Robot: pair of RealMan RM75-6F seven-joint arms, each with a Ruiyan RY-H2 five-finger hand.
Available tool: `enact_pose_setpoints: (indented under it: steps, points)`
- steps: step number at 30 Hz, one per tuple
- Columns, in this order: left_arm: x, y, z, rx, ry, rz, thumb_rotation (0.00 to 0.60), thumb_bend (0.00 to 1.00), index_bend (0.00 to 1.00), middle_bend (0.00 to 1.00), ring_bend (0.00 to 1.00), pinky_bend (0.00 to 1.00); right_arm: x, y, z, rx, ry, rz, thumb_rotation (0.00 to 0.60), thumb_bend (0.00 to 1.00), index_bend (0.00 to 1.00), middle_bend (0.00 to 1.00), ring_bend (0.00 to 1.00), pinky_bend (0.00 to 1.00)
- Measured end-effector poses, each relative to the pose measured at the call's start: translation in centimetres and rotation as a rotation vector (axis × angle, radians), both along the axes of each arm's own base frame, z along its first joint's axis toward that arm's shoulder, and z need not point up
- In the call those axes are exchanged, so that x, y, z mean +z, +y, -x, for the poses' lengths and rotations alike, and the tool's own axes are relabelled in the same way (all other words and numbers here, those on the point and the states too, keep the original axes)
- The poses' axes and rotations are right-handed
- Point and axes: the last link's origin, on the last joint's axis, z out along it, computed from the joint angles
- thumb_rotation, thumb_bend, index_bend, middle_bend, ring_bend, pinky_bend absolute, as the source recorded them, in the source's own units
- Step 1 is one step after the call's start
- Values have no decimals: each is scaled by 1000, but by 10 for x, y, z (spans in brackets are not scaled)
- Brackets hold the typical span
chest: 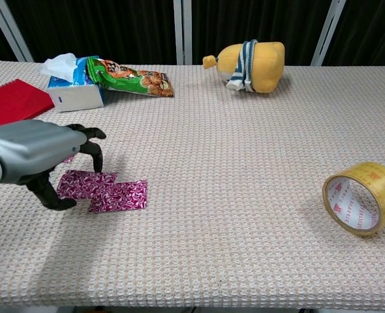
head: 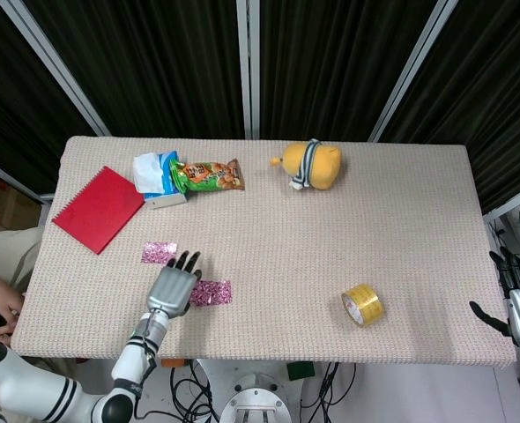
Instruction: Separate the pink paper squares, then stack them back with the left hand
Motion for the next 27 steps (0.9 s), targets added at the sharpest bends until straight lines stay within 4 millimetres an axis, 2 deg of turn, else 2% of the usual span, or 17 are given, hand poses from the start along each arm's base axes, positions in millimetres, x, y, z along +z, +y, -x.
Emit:
enact_pose_setpoints:
  steps: [4, 19, 27]
  points:
    - [-6, -6, -6, -3, -9, -2, 600, 314, 384, 35, 0, 192, -1, 0, 1, -3, -1, -1, 600, 517, 0, 0, 0, 0]
    - [-28, -3, -25, 42, -39, -4, 600, 313, 384, 40, 0, 192, -3, -2, 6, -12, 1, -9, 600, 518, 0, 0, 0, 0]
    - [-31, -3, -31, 61, -35, -42, 599, 314, 383, 50, 0, 192, -3, -2, 6, -11, 3, -8, 600, 518, 0, 0, 0, 0]
